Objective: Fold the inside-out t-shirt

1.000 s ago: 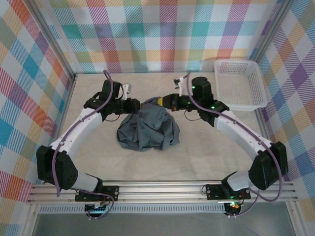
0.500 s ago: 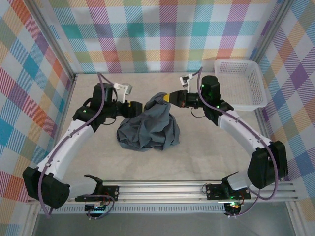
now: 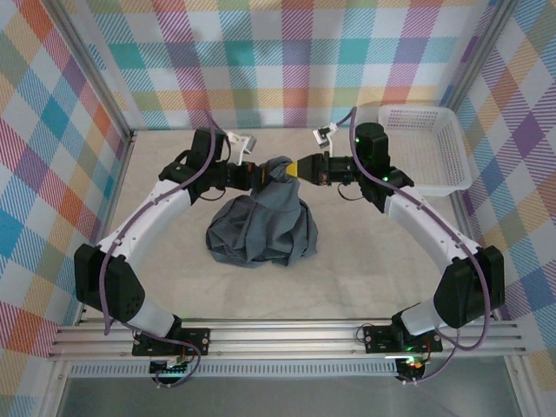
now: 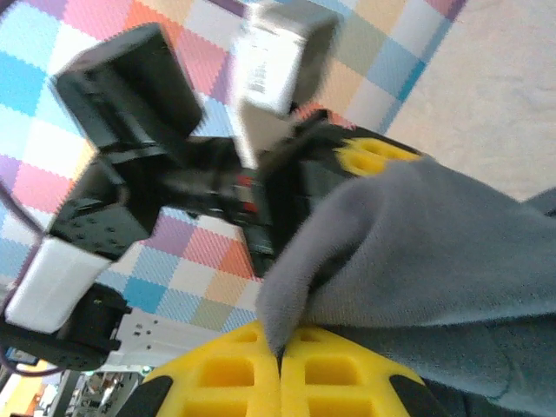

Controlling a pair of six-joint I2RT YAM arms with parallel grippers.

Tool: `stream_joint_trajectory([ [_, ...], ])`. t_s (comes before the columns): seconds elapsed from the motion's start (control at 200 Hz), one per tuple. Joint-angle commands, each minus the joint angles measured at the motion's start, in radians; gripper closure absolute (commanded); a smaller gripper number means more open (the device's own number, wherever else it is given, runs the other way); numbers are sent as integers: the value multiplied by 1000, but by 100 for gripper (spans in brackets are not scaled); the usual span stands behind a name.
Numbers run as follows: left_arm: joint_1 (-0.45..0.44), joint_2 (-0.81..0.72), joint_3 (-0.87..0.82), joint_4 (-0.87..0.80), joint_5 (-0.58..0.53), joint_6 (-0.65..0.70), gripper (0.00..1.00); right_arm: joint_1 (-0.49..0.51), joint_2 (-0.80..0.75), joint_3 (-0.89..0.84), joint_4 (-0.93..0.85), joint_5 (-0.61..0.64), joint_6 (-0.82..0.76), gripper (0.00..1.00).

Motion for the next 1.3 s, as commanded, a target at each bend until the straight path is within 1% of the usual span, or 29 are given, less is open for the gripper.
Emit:
stream_joint_trajectory([
  [0.0,-2,-61,93,40,157,-135,100,-105,88,-5,-159,76,-51,96],
  [0.045,-2,-78,95,57,219,-183,100,-147,150,-10,-131,31,-52,96],
  [0.105,-2,-104,72,105,256,-249,100,-172,241,4,-68,-78,-46,89],
  [0.125,-2,-113,65,116,258,-262,100,-172,265,15,-60,-108,-44,85],
  [0.165,-2,-127,55,120,258,-269,100,-172,303,37,-56,-155,-36,73],
  [0.19,-2,-131,54,109,254,-263,100,-173,311,39,-49,-165,-28,66],
  [0.21,-2,-134,56,98,250,-256,100,-173,310,36,-44,-163,-21,62],
  [0.27,-2,-137,54,65,233,-232,100,-181,271,6,-46,-109,-22,56],
  [0.34,-2,-132,42,55,217,-229,100,-194,184,-47,-76,-5,-34,54],
  [0.41,-1,-122,27,62,220,-236,100,-178,49,-98,-157,192,-113,55],
  [0.465,-2,-111,18,66,230,-240,100,-122,-59,-141,-186,367,-198,55],
  [0.515,-3,-102,14,68,242,-239,100,-36,-131,-171,-172,471,-311,55],
  [0.555,-3,-95,13,67,252,-235,100,24,-165,-178,-167,534,-418,50],
  [0.62,-4,-85,19,67,292,-219,100,79,-173,-165,-179,623,-551,38],
  [0.68,-8,-81,27,56,324,-192,100,87,-142,-123,-205,653,-620,30],
  [0.745,-12,-81,43,17,345,-146,100,97,-86,-60,-244,617,-719,25],
  [0.845,-17,-81,77,-45,362,-84,100,123,3,20,-301,564,-885,23],
  [0.925,-19,-87,93,-61,374,-60,100,126,58,60,-323,507,-911,23],
  [1.015,-19,-93,104,-67,372,-33,100,140,106,105,-368,374,-915,27],
  [1.04,-20,-93,106,-74,353,-27,100,145,111,108,-375,334,-913,30],
  [1.06,-20,-94,108,-82,335,-19,100,146,111,107,-377,302,-908,34],
  [1.08,-20,-94,110,-90,311,-10,100,147,109,104,-377,273,-901,41],
  [1.1,-19,-93,109,-96,278,-2,100,147,104,101,-376,251,-890,51],
  [1.115,-20,-92,108,-101,253,2,100,147,98,99,-375,244,-877,61],
  [1.15,-19,-90,99,-112,151,3,100,146,79,96,-373,238,-823,83],
  [1.17,-17,-87,92,-120,84,4,100,144,64,93,-368,228,-791,93],
  [1.19,-16,-84,83,-133,9,9,100,141,46,88,-356,213,-762,100],
  [1.25,-15,-50,61,-181,-199,19,100,133,-19,46,-275,163,-649,100],
  [1.295,-10,-26,28,-186,-281,27,100,123,-73,-2,-183,115,-545,100],
])
